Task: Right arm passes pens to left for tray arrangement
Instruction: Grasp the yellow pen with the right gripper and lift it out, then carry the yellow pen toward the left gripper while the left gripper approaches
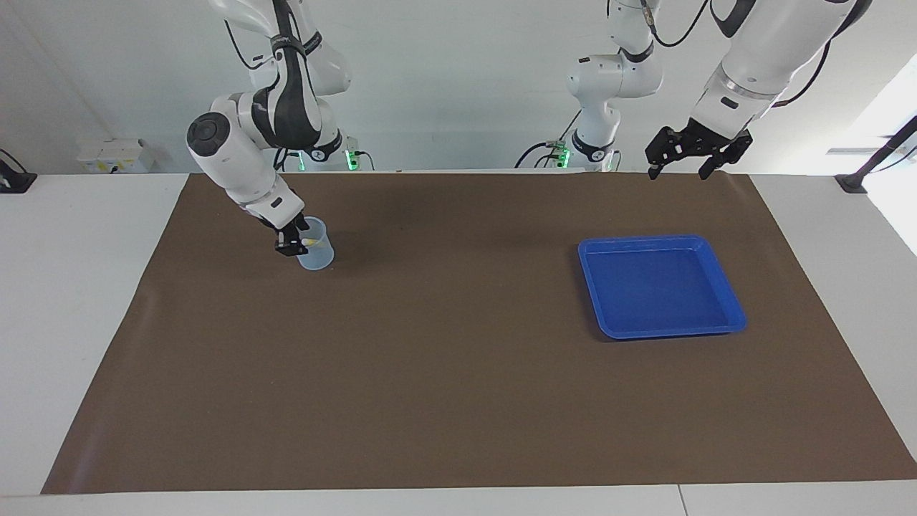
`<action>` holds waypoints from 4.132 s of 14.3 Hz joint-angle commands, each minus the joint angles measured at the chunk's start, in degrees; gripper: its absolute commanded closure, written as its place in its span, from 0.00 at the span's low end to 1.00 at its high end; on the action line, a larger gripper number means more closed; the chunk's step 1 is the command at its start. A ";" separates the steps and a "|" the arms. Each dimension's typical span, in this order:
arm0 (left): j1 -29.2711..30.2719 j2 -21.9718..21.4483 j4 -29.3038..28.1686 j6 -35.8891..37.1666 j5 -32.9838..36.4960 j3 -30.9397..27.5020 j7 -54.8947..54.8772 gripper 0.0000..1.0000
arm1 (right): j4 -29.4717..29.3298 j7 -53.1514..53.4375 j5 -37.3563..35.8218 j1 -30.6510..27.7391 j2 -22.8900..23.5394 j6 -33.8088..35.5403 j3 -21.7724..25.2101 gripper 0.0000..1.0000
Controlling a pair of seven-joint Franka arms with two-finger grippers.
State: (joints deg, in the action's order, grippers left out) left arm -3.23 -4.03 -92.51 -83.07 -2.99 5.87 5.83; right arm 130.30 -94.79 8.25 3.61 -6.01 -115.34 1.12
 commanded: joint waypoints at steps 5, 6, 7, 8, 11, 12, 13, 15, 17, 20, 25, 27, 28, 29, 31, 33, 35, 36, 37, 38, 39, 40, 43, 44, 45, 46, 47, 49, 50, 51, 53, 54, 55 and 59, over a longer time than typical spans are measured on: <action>0.16 -0.01 0.14 -0.07 0.00 -0.15 0.50 0.00 | 1.36 -1.10 1.07 -0.19 -1.11 -0.77 -0.33 0.45; 0.16 -0.01 0.14 -0.07 0.00 -0.15 0.50 0.00 | 1.36 -0.67 1.07 -0.19 -1.11 -0.68 -0.33 0.48; 0.16 -0.10 0.14 -0.16 0.00 -0.15 0.50 0.00 | 1.36 0.29 1.07 -0.10 -1.11 -0.59 -0.33 0.56; 0.16 -0.10 0.05 -0.16 0.00 -0.15 0.50 0.00 | 1.36 0.83 1.07 -0.10 -1.11 -0.59 -0.33 0.64; 0.16 -0.54 -1.09 -0.34 0.00 -0.15 0.06 0.00 | 1.36 0.92 1.07 -0.10 -1.11 -0.33 -0.33 0.83; 0.07 -0.62 -1.10 -0.43 0.00 -0.15 0.24 0.00 | 1.27 1.01 1.07 -0.10 -1.11 -0.24 -0.33 0.87; 0.07 -0.62 -1.10 -0.43 0.00 -0.15 0.15 0.00 | 1.18 1.18 1.07 -0.10 -1.11 -0.15 -0.33 0.89; -0.19 -0.62 -1.18 -0.43 0.00 -0.15 0.15 0.00 | 0.66 2.41 1.33 -0.10 -0.85 0.20 -0.42 0.90; -0.37 -0.62 -1.18 -0.43 0.00 -0.15 0.41 0.00 | -2.14 3.46 3.08 -0.10 -0.58 3.17 -0.33 0.91; -0.28 -0.62 -1.18 -0.51 0.00 -0.07 0.41 0.00 | -8.20 9.42 2.57 -0.19 -1.72 10.89 -0.24 0.94; -0.54 -0.62 -1.71 -2.26 -1.31 0.20 7.59 0.00 | -23.66 28.38 2.90 -0.54 -2.08 27.25 -0.42 0.99; -0.64 -0.45 -1.71 -3.32 -6.21 0.29 15.40 0.00 | -25.88 39.44 6.57 -0.28 -1.64 29.29 -0.51 1.00; -0.64 -0.19 -1.71 -4.02 -8.33 0.46 20.40 0.00 | -25.71 45.16 10.08 -0.27 -1.64 29.03 -0.42 1.00; -0.81 0.08 -1.80 -5.16 -10.61 0.90 26.54 0.00 | -25.71 50.87 11.60 -0.10 -1.64 28.59 -0.51 1.00; -0.99 0.17 -2.76 -7.80 -16.14 1.25 36.67 0.00 | -25.62 62.65 14.75 0.69 -1.73 28.41 -0.86 1.00; -1.69 0.52 -3.20 -10.09 -22.30 2.22 43.62 0.00 | -25.36 76.09 19.42 0.96 -1.73 26.23 -0.95 1.00; -3.35 1.65 -3.47 -13.42 -26.52 2.74 53.01 0.00 | -24.57 85.96 23.81 1.04 -1.90 23.33 -1.64 1.00; -4.58 2.01 -3.73 -15.44 -27.85 2.92 57.85 0.00 | -23.96 90.78 25.74 1.22 -1.99 20.71 -3.04 1.00; -6.16 2.36 -4.86 -17.80 -29.08 3.01 62.77 0.00 | -23.95 95.18 26.98 1.39 -1.99 18.07 -3.93 1.00; -7.30 2.36 -5.83 -19.83 -31.79 2.92 67.08 0.00 | -23.95 99.23 27.69 2.00 -1.90 15.61 -4.89 1.00; -7.58 2.36 -6.54 -20.55 -33.47 2.92 70.86 0.00 | -23.87 103.71 29.00 3.32 -1.90 13.41 -5.16 1.00; -7.67 2.45 -6.54 -20.64 -34.96 3.01 74.21 0.00 | -23.87 107.32 30.32 4.55 -1.82 11.73 -5.25 1.00; -8.80 2.89 -7.42 -23.78 -38.14 3.27 86.41 0.00 | -22.03 119.70 31.39 10.78 -1.99 2.08 -5.25 1.00; -10.64 3.76 -7.42 -25.72 -38.14 3.27 89.42 0.00 | -21.15 123.31 31.39 12.63 -2.08 -1.17 -5.25 1.00; -12.05 4.29 -7.42 -27.13 -38.14 3.27 91.10 0.00 | -20.45 126.22 31.39 14.39 -2.16 -3.99 -5.25 1.00; -12.93 5.08 -7.42 -28.19 -38.32 3.27 91.20 0.00 | -20.09 128.95 31.39 15.71 -2.17 -6.72 -5.25 1.00; -14.33 5.79 -7.42 -29.16 -38.41 3.27 90.94 0.00 | -20.09 131.15 31.74 16.42 -2.17 -8.40 -5.25 1.00; -14.96 6.84 -7.42 -30.57 -38.58 3.45 90.68 0.00 | -19.91 134.24 32.70 18.00 -2.08 -12.17 -5.25 1.00; -15.05 7.20 -7.51 -30.66 -38.93 3.45 90.33 0.00 | -19.21 134.42 32.71 18.70 -2.08 -13.76 -5.25 1.00; -15.05 7.55 -7.60 -31.01 -39.46 3.45 89.89 0.00 | -18.86 134.42 32.79 18.80 -2.08 -14.56 -5.25 1.00; -14.79 7.55 -8.65 -32.15 -42.95 3.54 86.13 0.00 | -18.77 134.34 32.80 18.80 -2.17 -14.48 -5.25 1.00; -14.61 7.46 -9.00 -32.07 -44.02 3.54 84.89 0.00 | -18.77 134.34 32.80 18.80 -2.17 -14.56 -5.25 1.00; -14.61 7.46 -9.09 -31.72 -44.03 3.54 84.70 0.00 | -18.68 134.34 32.80 18.80 -2.17 -14.56 -5.25 1.00; -15.05 7.37 -9.18 -31.28 -43.94 3.54 84.26 0.05 | -18.68 134.16 32.80 18.80 -2.17 -14.83 -5.25 1.00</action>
State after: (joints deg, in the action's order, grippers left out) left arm -17.77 4.32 -100.11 -113.69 -45.44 9.73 91.60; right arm 110.50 39.23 39.55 22.22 -7.46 -128.74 -4.21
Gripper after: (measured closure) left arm 0.009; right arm 0.819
